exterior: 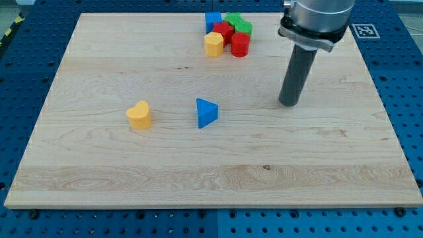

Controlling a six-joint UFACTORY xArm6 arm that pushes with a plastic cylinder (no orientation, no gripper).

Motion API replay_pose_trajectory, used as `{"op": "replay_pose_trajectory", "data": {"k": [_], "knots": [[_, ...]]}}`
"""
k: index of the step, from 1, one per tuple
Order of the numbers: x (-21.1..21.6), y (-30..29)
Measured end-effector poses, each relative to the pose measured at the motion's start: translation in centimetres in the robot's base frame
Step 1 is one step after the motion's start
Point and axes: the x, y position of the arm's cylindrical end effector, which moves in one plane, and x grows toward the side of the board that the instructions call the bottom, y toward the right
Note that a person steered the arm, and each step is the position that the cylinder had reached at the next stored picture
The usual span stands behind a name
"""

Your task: Move the blue triangle slightly to the above

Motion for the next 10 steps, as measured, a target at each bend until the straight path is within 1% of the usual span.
{"op": "replay_pose_trajectory", "data": {"k": [1,2,7,8,10], "knots": [[0.7,-3.5],[-0.3,-6.4],[-0.4,-8.4],[-0.4,-10.0],[-0.4,-16.9]]}}
